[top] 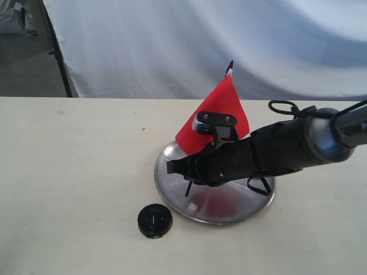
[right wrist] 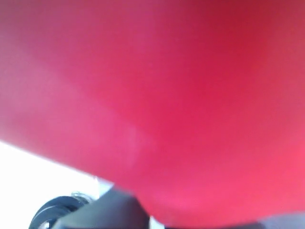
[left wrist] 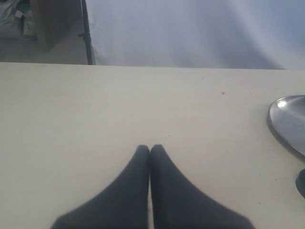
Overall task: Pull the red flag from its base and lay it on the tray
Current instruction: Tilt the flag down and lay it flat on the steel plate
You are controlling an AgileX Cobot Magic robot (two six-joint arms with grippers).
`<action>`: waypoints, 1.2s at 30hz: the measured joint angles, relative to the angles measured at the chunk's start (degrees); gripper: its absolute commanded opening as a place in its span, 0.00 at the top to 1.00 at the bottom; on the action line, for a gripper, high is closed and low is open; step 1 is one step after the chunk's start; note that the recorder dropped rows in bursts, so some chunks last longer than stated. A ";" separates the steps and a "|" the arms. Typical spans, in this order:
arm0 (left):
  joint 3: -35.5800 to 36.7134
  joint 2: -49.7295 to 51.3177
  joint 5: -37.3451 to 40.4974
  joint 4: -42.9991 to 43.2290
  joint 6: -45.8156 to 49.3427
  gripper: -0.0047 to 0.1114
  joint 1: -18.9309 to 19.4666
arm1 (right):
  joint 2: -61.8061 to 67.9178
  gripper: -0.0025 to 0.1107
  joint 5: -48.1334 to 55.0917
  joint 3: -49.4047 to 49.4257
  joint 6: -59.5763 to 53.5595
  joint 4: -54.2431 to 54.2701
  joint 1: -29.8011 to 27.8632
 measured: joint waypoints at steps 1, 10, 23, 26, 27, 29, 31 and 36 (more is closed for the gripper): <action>0.00 0.00 0.00 0.00 0.00 0.96 0.00 | 0.00 0.91 0.10 0.00 0.10 0.00 0.00; 0.00 0.00 0.00 0.00 0.00 0.96 0.00 | 0.00 0.50 1.01 0.00 0.10 -1.24 0.00; 0.00 0.00 0.00 0.00 0.00 0.96 0.00 | 0.00 0.52 1.59 0.00 0.10 -1.24 0.00; 0.00 0.00 0.00 0.00 0.00 0.96 0.00 | 0.00 0.69 4.00 0.00 0.10 -1.36 0.00; 0.00 0.00 0.00 0.00 0.00 0.96 0.00 | 0.00 0.87 5.25 0.00 0.10 -1.36 0.00; 0.00 0.00 0.00 0.00 0.00 0.96 0.00 | 0.00 0.98 9.48 0.00 -0.38 -1.36 0.00; 0.00 0.00 0.00 0.00 0.00 0.96 0.00 | 0.00 0.98 13.32 0.00 -1.55 -1.81 0.00; 0.00 0.00 0.00 0.00 0.00 0.96 0.00 | -5.20 0.98 18.38 0.00 0.86 -9.79 0.00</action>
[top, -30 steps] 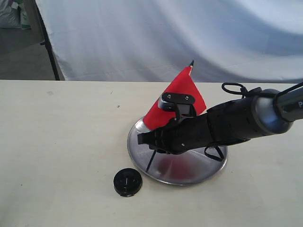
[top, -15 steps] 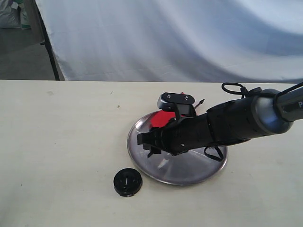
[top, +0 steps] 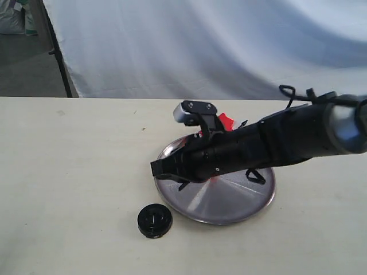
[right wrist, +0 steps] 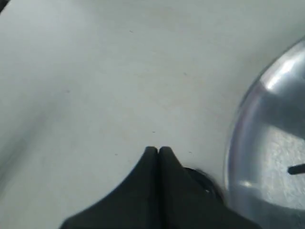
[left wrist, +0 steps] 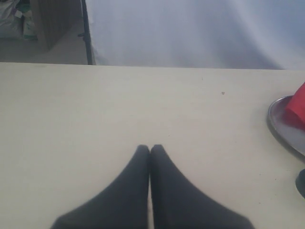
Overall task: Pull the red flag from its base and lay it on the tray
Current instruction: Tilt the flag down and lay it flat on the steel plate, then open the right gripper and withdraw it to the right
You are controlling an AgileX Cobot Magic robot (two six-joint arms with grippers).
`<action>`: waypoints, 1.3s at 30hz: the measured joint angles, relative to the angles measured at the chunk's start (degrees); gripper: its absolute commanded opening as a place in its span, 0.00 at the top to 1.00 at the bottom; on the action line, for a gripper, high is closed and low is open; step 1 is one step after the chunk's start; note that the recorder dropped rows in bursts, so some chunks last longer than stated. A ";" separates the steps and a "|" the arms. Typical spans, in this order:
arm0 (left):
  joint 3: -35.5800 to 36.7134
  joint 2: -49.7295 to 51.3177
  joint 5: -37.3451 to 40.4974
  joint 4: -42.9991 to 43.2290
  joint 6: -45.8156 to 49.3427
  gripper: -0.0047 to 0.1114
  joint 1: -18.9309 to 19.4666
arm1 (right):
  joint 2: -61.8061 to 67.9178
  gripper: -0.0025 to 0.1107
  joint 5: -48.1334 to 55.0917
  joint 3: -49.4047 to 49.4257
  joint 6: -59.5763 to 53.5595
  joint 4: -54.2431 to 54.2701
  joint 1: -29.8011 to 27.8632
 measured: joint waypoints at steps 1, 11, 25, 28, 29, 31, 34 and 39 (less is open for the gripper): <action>0.00 0.00 0.00 0.00 0.00 0.96 0.00 | -2.84 0.98 1.51 0.00 1.03 -1.97 0.00; 0.00 0.00 0.00 0.00 0.00 0.96 0.00 | -32.57 0.98 -9.94 8.69 6.62 -9.32 7.31; 0.00 0.00 0.00 0.00 0.00 0.96 0.00 | -64.97 0.98 -45.43 33.82 8.16 -9.65 22.75; 0.00 0.00 0.00 0.00 0.00 0.96 0.00 | -70.93 0.98 -47.32 38.10 9.03 -9.65 24.09; 0.00 0.00 0.00 0.00 0.00 0.96 0.00 | -72.86 0.98 -47.68 39.34 9.15 -9.65 24.38; 0.00 0.00 0.00 0.00 0.00 0.96 0.00 | -76.22 0.98 -48.11 41.35 9.29 -9.65 24.60; 0.00 0.00 0.00 0.00 0.00 0.96 0.00 | -80.15 0.98 -48.24 44.06 10.60 -9.65 24.73; 0.00 0.00 0.00 0.00 0.00 0.96 0.00 | -86.10 0.98 -47.08 52.62 14.29 -9.44 24.73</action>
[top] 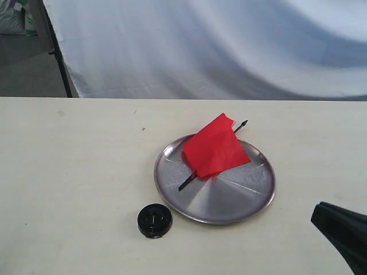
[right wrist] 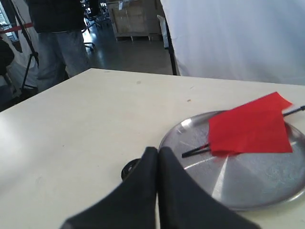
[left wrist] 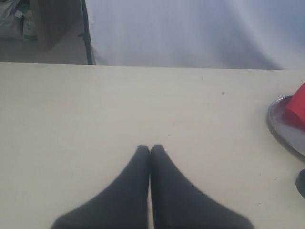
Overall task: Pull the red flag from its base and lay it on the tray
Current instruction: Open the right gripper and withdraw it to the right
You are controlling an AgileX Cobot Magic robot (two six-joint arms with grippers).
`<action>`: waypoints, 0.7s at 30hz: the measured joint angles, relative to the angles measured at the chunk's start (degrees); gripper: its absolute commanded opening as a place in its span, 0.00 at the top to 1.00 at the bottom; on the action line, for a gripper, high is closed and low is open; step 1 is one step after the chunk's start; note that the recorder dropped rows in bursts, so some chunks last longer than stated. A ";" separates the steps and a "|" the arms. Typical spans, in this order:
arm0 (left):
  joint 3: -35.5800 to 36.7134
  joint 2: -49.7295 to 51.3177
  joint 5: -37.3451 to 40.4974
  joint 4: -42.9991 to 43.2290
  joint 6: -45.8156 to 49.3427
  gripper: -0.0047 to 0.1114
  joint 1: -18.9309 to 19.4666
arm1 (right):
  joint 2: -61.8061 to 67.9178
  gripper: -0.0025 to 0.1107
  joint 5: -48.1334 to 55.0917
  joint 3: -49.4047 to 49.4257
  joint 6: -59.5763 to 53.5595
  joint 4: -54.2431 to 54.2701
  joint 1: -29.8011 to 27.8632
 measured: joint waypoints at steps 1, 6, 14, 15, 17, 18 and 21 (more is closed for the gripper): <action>0.00 0.00 0.00 0.00 0.00 0.96 0.00 | -0.54 0.98 0.09 0.89 0.27 0.00 0.00; 0.00 0.00 0.00 0.00 0.00 0.96 0.00 | -1.21 0.98 0.09 2.71 1.20 0.00 0.00; 0.00 0.00 0.00 0.00 0.00 0.96 0.00 | -1.21 0.98 0.09 2.71 1.34 0.00 0.00; 0.00 0.00 0.00 0.00 0.00 0.96 0.00 | -1.21 0.98 0.09 2.71 1.34 0.00 0.00; 0.00 0.00 0.00 0.00 0.00 0.96 0.00 | -1.21 0.98 0.09 2.71 1.34 0.00 0.00; 0.00 0.00 0.00 0.00 0.00 0.96 0.00 | -1.21 0.98 0.09 2.71 1.34 0.00 0.00; 0.00 0.00 0.00 0.00 0.00 0.96 0.00 | -1.21 0.98 0.09 2.71 1.34 0.00 0.00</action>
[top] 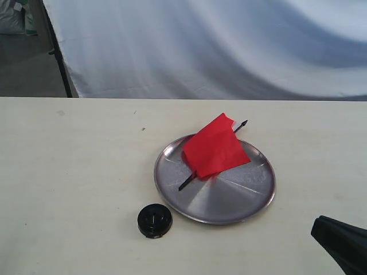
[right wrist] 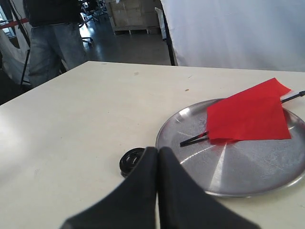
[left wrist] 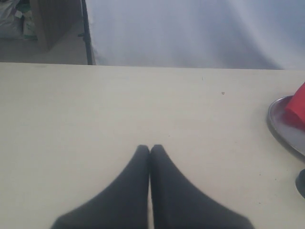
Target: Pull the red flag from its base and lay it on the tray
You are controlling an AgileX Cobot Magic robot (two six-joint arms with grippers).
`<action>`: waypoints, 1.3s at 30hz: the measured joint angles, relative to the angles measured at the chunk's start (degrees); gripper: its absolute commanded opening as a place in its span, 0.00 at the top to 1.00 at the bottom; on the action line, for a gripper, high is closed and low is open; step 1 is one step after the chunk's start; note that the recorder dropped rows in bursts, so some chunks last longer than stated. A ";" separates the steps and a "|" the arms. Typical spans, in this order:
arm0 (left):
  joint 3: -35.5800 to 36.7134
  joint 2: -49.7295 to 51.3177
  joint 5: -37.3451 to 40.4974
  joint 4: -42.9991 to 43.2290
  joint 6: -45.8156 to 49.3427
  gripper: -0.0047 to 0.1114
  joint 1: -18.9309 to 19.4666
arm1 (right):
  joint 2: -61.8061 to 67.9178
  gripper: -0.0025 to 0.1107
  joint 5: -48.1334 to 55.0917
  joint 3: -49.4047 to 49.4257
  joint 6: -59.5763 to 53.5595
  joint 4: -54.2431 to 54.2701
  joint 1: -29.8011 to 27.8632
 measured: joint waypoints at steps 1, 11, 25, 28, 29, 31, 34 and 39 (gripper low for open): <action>0.00 0.00 0.00 0.00 0.00 0.96 0.00 | 0.00 0.98 0.00 0.00 0.05 0.00 0.00; 0.00 0.00 0.00 0.00 0.00 0.96 0.00 | 0.00 0.98 0.29 0.13 2.51 -6.51 0.00; 0.00 0.00 0.00 0.00 0.00 0.96 0.00 | 0.00 0.98 5.57 0.37 73.04 -83.72 0.00; 0.00 0.00 0.00 0.00 0.00 0.96 0.00 | 0.00 0.98 6.02 0.46 73.76 -85.11 0.00; 0.00 0.00 0.00 0.00 0.00 0.96 0.00 | 0.00 0.98 6.31 0.46 73.88 -85.52 0.00; 0.00 0.00 0.00 0.00 0.00 0.96 0.00 | 0.00 0.98 7.15 0.46 73.98 -85.67 0.00; 0.00 0.00 0.00 0.00 0.00 0.96 0.00 | 0.00 0.98 9.77 0.46 73.53 -85.67 0.00; 0.00 0.00 0.00 0.00 0.00 0.96 0.00 | -0.04 0.98 12.99 0.46 73.42 -85.67 -1.08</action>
